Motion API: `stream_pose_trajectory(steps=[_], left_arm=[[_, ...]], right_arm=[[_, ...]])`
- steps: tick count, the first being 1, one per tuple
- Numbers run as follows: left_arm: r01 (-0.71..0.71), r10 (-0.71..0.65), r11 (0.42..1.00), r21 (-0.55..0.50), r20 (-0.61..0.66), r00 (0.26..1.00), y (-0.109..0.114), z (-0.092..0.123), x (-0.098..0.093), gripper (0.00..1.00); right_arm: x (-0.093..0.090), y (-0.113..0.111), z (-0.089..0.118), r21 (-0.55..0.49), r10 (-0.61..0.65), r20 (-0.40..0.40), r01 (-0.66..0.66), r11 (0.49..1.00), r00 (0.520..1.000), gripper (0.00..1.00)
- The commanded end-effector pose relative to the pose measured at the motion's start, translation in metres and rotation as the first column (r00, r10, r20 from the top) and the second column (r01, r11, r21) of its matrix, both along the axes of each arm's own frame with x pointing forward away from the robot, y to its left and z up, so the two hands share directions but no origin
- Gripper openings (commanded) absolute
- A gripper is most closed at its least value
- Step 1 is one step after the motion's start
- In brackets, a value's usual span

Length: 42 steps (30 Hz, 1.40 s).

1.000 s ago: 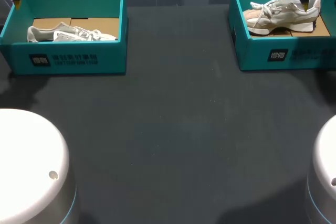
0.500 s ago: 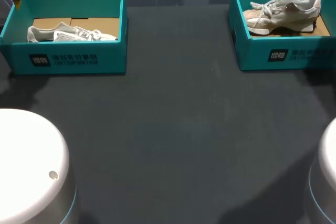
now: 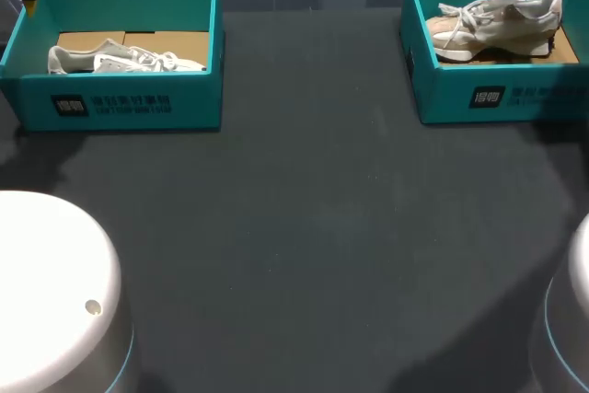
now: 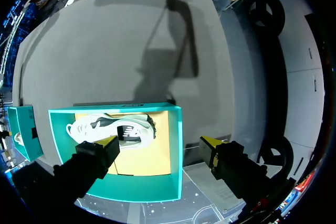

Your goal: Take the shoe out of the shoebox, open the shoe tongue, remove and reinsert the insole, then place the shoe into the shoebox

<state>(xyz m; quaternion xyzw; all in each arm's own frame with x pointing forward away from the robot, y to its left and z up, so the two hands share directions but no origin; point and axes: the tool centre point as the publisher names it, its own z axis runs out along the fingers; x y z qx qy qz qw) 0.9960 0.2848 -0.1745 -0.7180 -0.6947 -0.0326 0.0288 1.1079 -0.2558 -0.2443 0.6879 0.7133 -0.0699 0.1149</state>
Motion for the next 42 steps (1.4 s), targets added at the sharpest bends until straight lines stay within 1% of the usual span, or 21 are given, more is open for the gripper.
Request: stream_pose_trajectory(steps=[1, 6, 12, 18, 20, 22, 25, 30, 33, 37, 42], left_arm=[[0.001, -0.001, 1.0, 0.002, 0.001, 1.0, 0.0, 0.0, -0.001, 1.0], [0.001, -0.001, 1.0, 0.002, 0.001, 1.0, 0.0, 0.0, -0.001, 1.0], [0.001, -0.001, 1.0, 0.002, 0.001, 1.0, 0.0, 0.0, -0.001, 1.0], [0.001, -0.001, 1.0, 0.002, 0.001, 1.0, 0.0, 0.0, -0.001, 1.0], [0.001, -0.001, 1.0, 0.002, 0.001, 1.0, 0.0, 0.0, -0.001, 1.0], [0.001, -0.001, 1.0, 0.002, 0.001, 1.0, 0.0, 0.0, -0.001, 1.0], [0.001, -0.001, 1.0, 0.002, 0.001, 1.0, 0.0, 0.0, -0.001, 1.0], [0.001, -0.001, 1.0, 0.002, 0.001, 1.0, 0.0, 0.0, -0.001, 1.0], [0.001, -0.001, 1.0, 0.002, 0.001, 1.0, 0.0, 0.0, -0.001, 1.0], [0.001, -0.001, 1.0, 0.002, 0.001, 1.0, 0.0, 0.0, -0.001, 1.0], [0.001, -0.001, 1.0, 0.002, 0.001, 1.0, 0.0, 0.0, -0.001, 1.0]], right_arm=[[0.022, -0.009, -0.021, 0.007, 0.004, -0.005, -0.003, 1.0, 1.0, 1.0], [0.036, -0.017, -0.03, -0.017, -0.02, -0.005, 0.02, 1.0, 1.0, 1.0], [0.048, -0.029, -0.039, -0.022, -0.063, -0.003, 0.063, 0.998, 0.998, 1.0], [0.053, -0.042, -0.049, -0.028, -0.092, -0.01, 0.092, 0.995, 0.996, 1.0], [0.054, -0.045, -0.054, -0.021, -0.098, -0.014, 0.098, 0.995, 0.995, 0.96], [0.054, -0.047, -0.057, -0.018, -0.105, -0.017, 0.105, 0.994, 0.994, 0.97], [0.054, -0.05, -0.064, -0.009, -0.117, -0.024, 0.116, 0.993, 0.993, 0.92], [0.056, -0.055, -0.074, 0.002, -0.128, -0.038, 0.128, 0.992, 0.991, 0.79], [0.057, -0.057, -0.08, 0.012, -0.133, -0.048, 0.134, 0.991, 0.99, 0.78], [0.058, -0.06, -0.088, 0.027, -0.141, -0.062, 0.143, 0.989, 0.988, 0.69], [0.06, -0.062, -0.096, 0.034, -0.151, -0.079, 0.154, 0.988, 0.985, 0.68]])
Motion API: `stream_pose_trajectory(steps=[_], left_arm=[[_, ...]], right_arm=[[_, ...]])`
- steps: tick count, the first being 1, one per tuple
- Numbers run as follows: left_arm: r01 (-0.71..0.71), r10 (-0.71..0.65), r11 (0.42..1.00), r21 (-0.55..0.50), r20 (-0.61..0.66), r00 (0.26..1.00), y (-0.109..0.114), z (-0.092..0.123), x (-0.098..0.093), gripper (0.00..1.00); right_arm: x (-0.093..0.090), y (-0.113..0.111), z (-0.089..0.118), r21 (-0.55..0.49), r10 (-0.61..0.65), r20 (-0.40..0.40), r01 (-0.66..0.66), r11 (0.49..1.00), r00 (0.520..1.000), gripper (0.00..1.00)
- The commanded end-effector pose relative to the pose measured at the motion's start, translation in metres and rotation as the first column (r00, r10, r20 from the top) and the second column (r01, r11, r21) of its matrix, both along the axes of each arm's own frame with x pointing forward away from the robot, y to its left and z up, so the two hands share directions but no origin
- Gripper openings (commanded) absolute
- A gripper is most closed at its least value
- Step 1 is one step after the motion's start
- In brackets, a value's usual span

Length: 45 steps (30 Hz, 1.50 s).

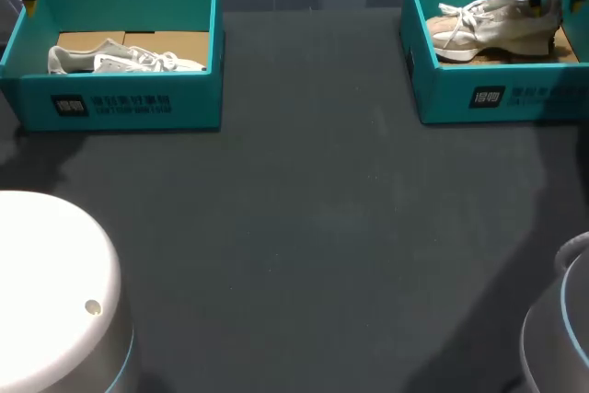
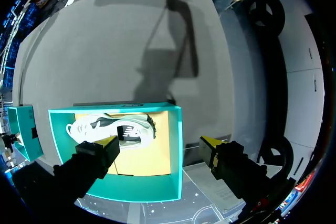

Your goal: Take the shoe out of the shoebox, open the shoe tongue, remove and reinsert the insole, then place the shoe into the shoebox

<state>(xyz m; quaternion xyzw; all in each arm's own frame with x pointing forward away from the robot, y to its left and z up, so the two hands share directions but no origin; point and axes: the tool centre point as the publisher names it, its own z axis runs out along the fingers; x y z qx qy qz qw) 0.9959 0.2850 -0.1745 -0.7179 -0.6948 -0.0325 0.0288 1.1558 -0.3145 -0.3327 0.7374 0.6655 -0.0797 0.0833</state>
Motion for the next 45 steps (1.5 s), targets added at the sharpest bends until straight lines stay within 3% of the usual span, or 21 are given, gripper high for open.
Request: stream_pose_trajectory(steps=[1, 27, 33, 36, 38, 45], left_arm=[[0.001, -0.001, 1.0, 0.002, 0.001, 1.0, 0.0, 0.0, 0.0, 1.0], [0.001, -0.001, 1.0, 0.002, 0.001, 1.0, 0.0, 0.0, 0.0, 1.0], [0.001, -0.001, 1.0, 0.002, 0.001, 1.0, 0.0, 0.0, 0.0, 1.0], [0.001, -0.001, 1.0, 0.002, 0.001, 1.0, 0.0, 0.0, 0.0, 1.0], [0.001, -0.001, 1.0, 0.002, 0.001, 1.0, 0.0, 0.0, 0.0, 1.0], [0.001, -0.001, 1.0, 0.002, 0.001, 1.0, 0.0, 0.0, 0.0, 1.0]], right_arm=[[0.012, -0.004, -0.008, 0.01, -0.012, -0.039, 0.012, 1.0, 0.999, 0.67], [0.014, -0.011, -0.04, 0.099, -0.041, -0.091, 0.051, 0.994, 0.995, 0.6], [0.014, -0.006, -0.04, 0.102, -0.036, -0.093, 0.046, 0.994, 0.995, 0.45], [0.013, -0.003, -0.039, 0.101, -0.036, -0.091, 0.045, 0.994, 0.995, 0.26], [0.012, -0.002, -0.038, 0.098, -0.036, -0.089, 0.044, 0.994, 0.995, 0.03], [0.012, 0.0, -0.032, 0.088, -0.035, -0.082, 0.042, 0.995, 0.996, 0.0]])
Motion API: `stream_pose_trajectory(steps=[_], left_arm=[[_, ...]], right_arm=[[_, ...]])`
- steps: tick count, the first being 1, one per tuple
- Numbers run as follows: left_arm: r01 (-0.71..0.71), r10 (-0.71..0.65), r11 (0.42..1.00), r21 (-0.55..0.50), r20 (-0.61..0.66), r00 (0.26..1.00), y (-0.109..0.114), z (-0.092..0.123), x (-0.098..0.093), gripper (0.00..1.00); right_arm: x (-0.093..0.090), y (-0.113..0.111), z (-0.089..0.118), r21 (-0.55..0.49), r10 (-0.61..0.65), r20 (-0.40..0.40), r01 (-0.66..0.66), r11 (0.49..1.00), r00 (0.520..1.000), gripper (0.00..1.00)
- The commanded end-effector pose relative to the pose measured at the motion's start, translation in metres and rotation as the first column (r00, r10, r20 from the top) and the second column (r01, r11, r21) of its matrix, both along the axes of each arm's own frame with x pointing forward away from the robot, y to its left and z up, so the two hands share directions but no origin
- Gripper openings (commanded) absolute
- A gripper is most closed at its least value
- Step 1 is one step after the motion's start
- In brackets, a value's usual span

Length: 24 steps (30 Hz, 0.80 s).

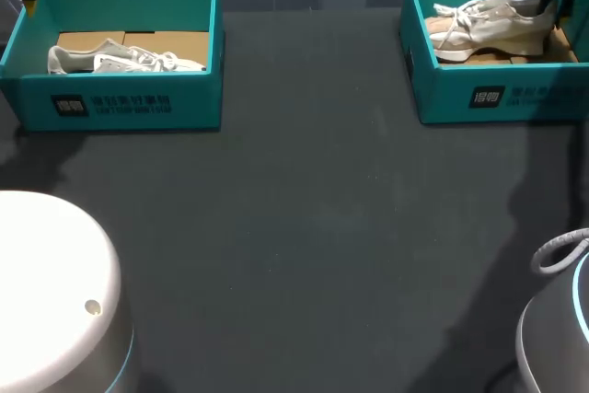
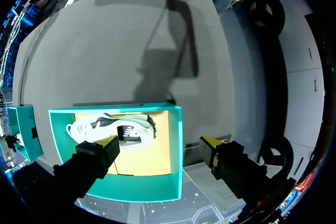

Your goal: Take the shoe out of the shoebox, open the shoe tongue, remove and reinsert the insole, then place the shoe into the shoebox

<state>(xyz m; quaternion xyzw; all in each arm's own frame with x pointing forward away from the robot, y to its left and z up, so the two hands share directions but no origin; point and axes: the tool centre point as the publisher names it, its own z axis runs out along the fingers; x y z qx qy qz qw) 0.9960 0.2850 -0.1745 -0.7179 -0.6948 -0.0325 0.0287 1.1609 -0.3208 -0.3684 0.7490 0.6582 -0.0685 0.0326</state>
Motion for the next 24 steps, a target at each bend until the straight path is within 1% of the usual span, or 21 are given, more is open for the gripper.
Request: stream_pose_trajectory(steps=[1, 8, 12, 17, 24], left_arm=[[0.001, -0.001, 1.0, 0.002, 0.001, 1.0, 0.0, 0.0, 0.0, 1.0], [0.001, -0.001, 1.0, 0.002, 0.001, 1.0, 0.0, 0.0, 0.0, 1.0], [0.001, -0.001, 1.0, 0.002, 0.001, 1.0, 0.0, 0.0, 0.0, 1.0], [0.001, -0.001, 1.0, 0.002, 0.001, 1.0, 0.0, 0.0, 0.0, 1.0], [0.001, -0.001, 1.0, 0.002, 0.001, 1.0, 0.0, 0.0, 0.0, 1.0]], right_arm=[[0.007, 0.007, 0.006, -0.002, -0.005, -0.031, 0.005, 1.0, 1.0, 0.0], [0.006, 0.004, 0.027, -0.01, -0.005, -0.008, 0.005, 1.0, 1.0, 0.0], [0.005, 0.003, 0.044, -0.005, -0.003, 0.006, 0.003, 1.0, 1.0, 0.0], [0.002, 0.001, 0.065, 0.002, 0.001, 0.041, -0.001, 1.0, 0.999, 0.0], [-0.002, -0.005, 0.086, -0.04, 0.011, 0.06, -0.008, 0.999, 0.998, 0.0]])
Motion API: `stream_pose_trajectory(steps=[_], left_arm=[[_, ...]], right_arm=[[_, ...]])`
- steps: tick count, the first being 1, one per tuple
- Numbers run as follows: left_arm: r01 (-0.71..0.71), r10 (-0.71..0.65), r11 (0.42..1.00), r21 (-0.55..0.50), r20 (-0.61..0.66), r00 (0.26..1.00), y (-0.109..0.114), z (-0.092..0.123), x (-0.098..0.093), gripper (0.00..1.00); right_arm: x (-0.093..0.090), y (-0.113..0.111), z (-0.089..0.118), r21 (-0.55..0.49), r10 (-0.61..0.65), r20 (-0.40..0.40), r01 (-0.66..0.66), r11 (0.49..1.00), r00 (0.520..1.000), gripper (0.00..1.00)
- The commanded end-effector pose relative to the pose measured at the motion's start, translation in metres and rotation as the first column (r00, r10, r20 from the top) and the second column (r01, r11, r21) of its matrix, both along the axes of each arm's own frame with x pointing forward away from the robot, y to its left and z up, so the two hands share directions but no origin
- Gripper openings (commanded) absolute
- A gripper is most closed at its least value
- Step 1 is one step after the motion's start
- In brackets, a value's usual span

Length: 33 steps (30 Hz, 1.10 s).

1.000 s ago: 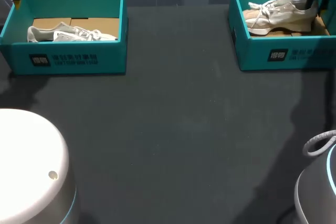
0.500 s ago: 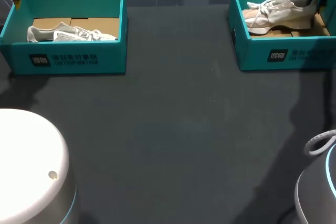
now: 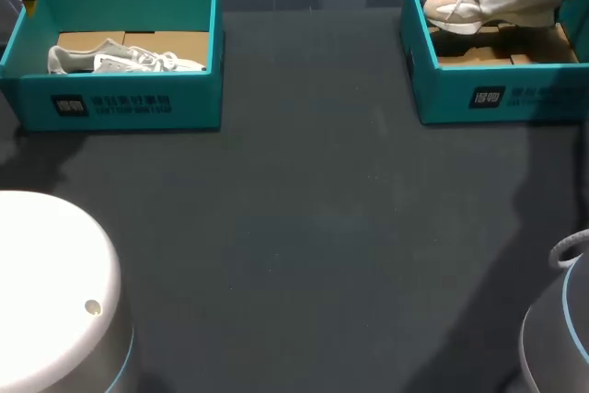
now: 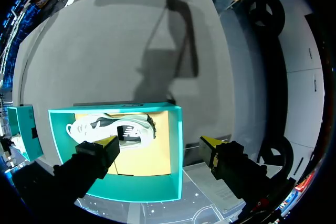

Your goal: Take the shoe out of the shoebox, open the shoe tongue, remove and reinsert the insole, then place the shoe into the shoebox

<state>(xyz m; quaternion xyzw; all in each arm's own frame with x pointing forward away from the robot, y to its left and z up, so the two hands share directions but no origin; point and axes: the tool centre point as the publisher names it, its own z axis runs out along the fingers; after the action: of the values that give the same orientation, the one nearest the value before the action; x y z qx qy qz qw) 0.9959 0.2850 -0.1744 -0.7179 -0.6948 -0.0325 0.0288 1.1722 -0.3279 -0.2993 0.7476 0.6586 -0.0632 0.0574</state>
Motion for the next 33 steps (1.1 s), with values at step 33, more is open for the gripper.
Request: stream_pose_trajectory(steps=[33], left_arm=[[0.001, -0.001, 1.0, 0.002, 0.001, 1.0, 0.0, 0.0, 0.0, 1.0]], right_arm=[[-0.029, -0.012, 0.125, -0.047, 0.083, 0.039, -0.082, 0.996, 0.996, 0.0]])
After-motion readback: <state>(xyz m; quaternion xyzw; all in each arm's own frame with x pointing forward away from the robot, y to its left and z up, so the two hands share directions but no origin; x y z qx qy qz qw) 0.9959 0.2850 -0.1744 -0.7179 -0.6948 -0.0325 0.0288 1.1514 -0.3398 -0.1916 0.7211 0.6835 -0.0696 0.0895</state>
